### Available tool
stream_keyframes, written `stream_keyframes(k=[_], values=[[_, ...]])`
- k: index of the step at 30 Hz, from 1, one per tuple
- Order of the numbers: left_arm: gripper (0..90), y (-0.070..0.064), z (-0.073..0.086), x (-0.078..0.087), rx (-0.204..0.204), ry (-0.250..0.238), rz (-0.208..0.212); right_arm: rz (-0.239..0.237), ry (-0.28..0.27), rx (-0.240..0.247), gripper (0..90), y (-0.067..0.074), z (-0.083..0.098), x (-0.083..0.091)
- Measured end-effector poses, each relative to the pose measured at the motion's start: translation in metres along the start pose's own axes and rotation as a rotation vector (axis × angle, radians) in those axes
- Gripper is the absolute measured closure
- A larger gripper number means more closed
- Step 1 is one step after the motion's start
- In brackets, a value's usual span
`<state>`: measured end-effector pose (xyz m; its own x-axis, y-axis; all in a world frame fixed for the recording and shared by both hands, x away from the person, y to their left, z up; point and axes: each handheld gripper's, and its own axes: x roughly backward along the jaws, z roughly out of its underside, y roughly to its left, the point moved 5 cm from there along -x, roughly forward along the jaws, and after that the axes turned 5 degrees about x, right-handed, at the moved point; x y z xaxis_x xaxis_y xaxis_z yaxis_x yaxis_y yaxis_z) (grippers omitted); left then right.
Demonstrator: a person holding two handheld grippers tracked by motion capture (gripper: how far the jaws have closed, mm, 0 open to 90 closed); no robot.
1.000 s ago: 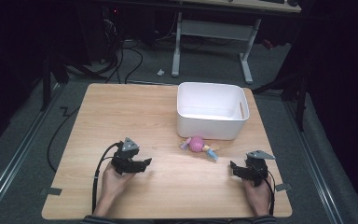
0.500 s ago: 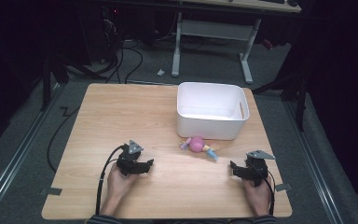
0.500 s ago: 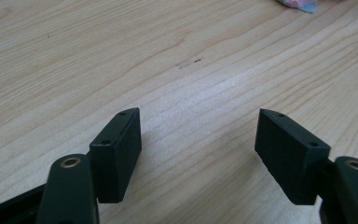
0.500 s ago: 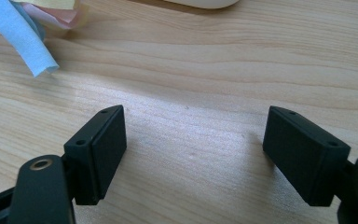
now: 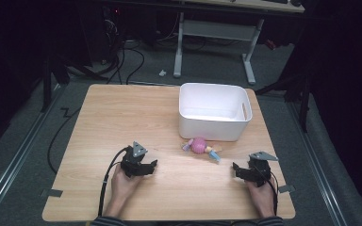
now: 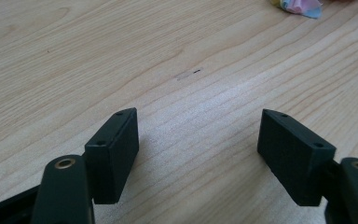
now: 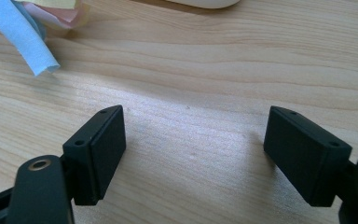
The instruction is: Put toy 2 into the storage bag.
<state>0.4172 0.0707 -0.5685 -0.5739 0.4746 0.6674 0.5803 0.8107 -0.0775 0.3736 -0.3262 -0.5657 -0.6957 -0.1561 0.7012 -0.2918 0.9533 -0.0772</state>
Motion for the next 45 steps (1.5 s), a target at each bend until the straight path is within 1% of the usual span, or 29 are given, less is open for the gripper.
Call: stream_keyframes(k=[4,6,8,10,12,18,20,22,25,29,35,41,42,45], values=[[27.7,0.0,0.0,0.0,0.002,0.001,-0.005,-0.015,0.005,0.012,21.3,0.0,0.0,0.0],[27.6,0.0,0.0,0.0,0.002,0.001,-0.005,-0.018,0.008,0.014,25.2,0.001,0.0,0.002],[27.6,0.0,0.0,0.0,0.002,0.001,-0.005,-0.018,0.0,0.011,29.6,0.002,0.001,0.004],[27.5,0.0,0.0,0.0,0.003,0.002,-0.005,-0.037,-0.023,0.001,31.7,0.004,0.001,0.009],[27.4,0.0,0.0,0.0,0.002,0.002,-0.005,-0.054,-0.032,0.012,32.6,0.008,0.001,0.014],[27.2,0.0,0.0,0.0,0.004,0.001,-0.005,-0.084,-0.049,0.081,34.2,0.021,-0.006,0.026],[27.2,0.0,0.0,0.0,0.004,0.001,-0.005,-0.103,-0.053,0.095,34.6,0.026,-0.011,0.028],[27.2,0.0,0.0,0.0,0.004,0.001,-0.005,-0.117,-0.058,0.122,35.0,0.032,-0.017,0.028],[27.2,0.0,0.0,0.0,0.004,0.001,-0.004,-0.13,-0.06,0.161,35.0,0.041,-0.028,0.027],[27.2,0.0,0.0,0.0,0.004,0.001,-0.004,-0.164,-0.068,0.2,34.8,0.054,-0.044,0.026],[27.2,0.0,0.0,0.0,0.005,0.001,-0.004,-0.198,-0.064,0.242,33.0,0.07,-0.065,0.019],[27.2,0.0,0.0,0.0,0.005,0.001,-0.004,-0.211,-0.056,0.255,32.0,0.08,-0.08,0.009],[27.2,0.0,0.0,0.0,0.005,0.001,-0.004,-0.214,-0.053,0.249,31.9,0.082,-0.082,0.007],[27.2,0.0,0.0,0.0,0.005,0.001,-0.004,-0.214,-0.044,0.264,31.8,0.087,-0.088,-0.001]])
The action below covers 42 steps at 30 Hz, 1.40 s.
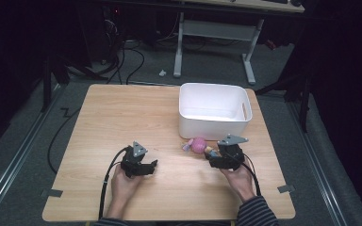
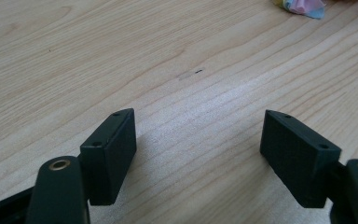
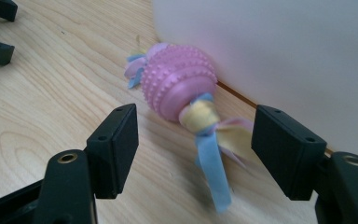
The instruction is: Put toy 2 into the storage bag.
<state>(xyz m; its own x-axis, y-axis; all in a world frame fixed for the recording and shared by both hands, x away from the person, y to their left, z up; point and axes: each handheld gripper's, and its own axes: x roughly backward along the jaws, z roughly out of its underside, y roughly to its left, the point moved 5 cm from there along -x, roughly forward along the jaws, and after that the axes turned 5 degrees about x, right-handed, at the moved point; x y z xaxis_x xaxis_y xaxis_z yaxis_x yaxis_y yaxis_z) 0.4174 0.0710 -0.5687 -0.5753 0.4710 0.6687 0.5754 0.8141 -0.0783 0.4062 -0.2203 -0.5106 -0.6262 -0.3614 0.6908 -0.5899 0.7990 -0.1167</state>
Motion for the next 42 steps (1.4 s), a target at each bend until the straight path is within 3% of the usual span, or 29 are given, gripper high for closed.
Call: stream_keyframes(k=[15,23,29,34,38,42], values=[[26.8,0.0,0.0,0.0,-0.001,0.001,0.003,0.051,0.06,0.06,29.0,0.01,-0.015,-0.034],[26.1,0.0,0.0,0.0,-0.003,0.002,0.004,0.049,0.069,0.048,28.9,0.011,-0.016,-0.044],[25.9,0.0,0.0,0.0,-0.004,0.004,0.006,0.066,0.084,0.065,29.9,0.014,-0.017,-0.053],[25.9,0.0,0.0,0.0,-0.004,0.004,0.006,0.08,0.077,0.07,33.6,0.014,-0.017,-0.054],[25.9,0.0,0.0,0.0,-0.004,0.004,0.006,0.086,0.071,0.1,34.6,0.016,-0.015,-0.053],[25.8,0.0,0.0,0.0,-0.004,0.004,0.006,0.063,0.063,0.102,35.0,0.018,-0.012,-0.049]])
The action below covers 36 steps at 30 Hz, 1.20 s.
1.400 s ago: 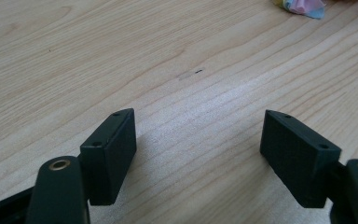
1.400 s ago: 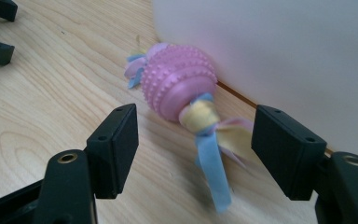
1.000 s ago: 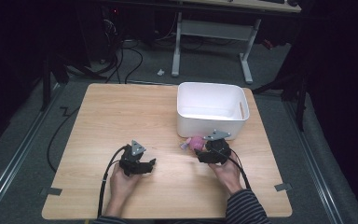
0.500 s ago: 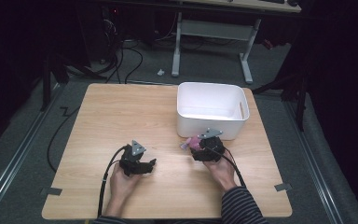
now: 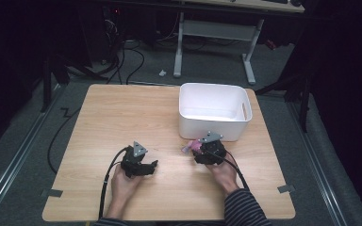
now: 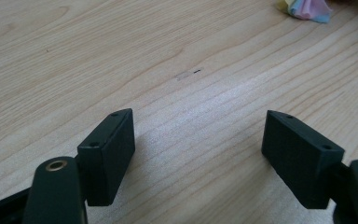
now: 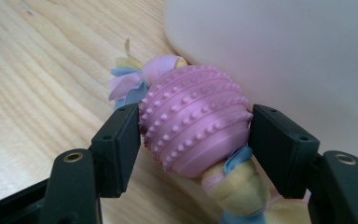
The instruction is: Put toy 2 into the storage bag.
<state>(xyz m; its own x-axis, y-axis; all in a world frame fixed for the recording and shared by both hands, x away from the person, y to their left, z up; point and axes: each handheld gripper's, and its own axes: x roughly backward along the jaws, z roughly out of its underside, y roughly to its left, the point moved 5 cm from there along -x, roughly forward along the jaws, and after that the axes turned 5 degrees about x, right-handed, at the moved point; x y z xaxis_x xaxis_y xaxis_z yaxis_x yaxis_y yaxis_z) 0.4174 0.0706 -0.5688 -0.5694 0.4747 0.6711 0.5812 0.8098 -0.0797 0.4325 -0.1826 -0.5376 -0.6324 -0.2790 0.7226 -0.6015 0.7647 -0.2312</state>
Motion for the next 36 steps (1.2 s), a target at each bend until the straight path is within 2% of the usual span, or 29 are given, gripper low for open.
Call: stream_keyframes(k=[4,10,16,28,36], values=[[25.8,0.0,0.0,0.0,0.0,0.0,0.0,-0.015,-0.019,0.02,35.1,0.003,-0.001,0.009],[25.9,0.0,0.0,0.0,0.0,0.0,0.0,-0.058,-0.065,0.024,35.2,0.007,-0.004,0.028],[25.9,0.0,0.0,0.0,0.0,0.0,0.0,-0.103,-0.102,0.005,35.3,0.006,-0.006,0.048],[25.8,0.0,0.0,0.0,0.0,0.0,0.0,-0.13,-0.16,-0.049,35.4,-0.01,-0.004,0.081],[25.8,0.0,0.0,0.0,0.0,0.0,0.0,-0.115,-0.201,-0.052,35.4,-0.027,-0.013,0.106]])
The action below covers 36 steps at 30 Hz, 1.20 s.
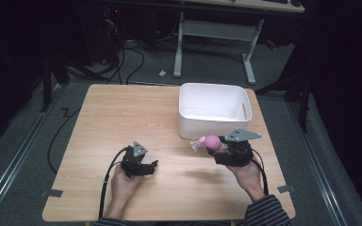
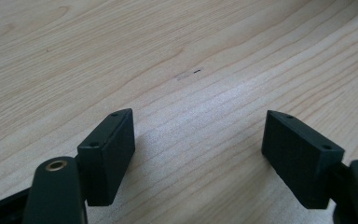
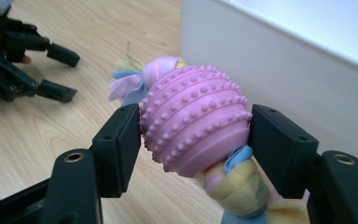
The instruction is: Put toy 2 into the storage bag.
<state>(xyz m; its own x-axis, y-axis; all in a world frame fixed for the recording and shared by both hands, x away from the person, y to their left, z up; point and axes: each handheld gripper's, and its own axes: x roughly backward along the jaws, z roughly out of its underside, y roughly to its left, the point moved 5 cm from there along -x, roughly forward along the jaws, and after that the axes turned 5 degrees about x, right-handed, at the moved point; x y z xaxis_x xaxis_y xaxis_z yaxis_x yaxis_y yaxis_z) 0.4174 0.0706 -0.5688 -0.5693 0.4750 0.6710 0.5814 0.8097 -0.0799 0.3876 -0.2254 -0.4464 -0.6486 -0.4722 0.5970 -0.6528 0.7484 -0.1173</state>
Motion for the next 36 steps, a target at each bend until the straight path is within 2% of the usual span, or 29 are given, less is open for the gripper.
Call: stream_keyframes(k=[8,17,24,36], values=[[25.8,0.0,0.0,0.0,0.0,0.0,0.0,-0.002,-0.032,-0.009,35.5,-0.014,-0.015,0.019],[25.8,0.0,0.0,0.0,0.0,0.0,0.0,0.002,-0.048,0.006,35.6,-0.028,-0.038,0.031],[25.8,0.0,0.0,0.0,0.0,0.0,0.0,0.007,-0.057,-0.001,35.6,-0.04,-0.054,0.034],[25.9,0.0,0.0,0.0,0.001,-0.001,-0.002,0.062,-0.037,0.01,35.5,-0.06,-0.072,0.03]])
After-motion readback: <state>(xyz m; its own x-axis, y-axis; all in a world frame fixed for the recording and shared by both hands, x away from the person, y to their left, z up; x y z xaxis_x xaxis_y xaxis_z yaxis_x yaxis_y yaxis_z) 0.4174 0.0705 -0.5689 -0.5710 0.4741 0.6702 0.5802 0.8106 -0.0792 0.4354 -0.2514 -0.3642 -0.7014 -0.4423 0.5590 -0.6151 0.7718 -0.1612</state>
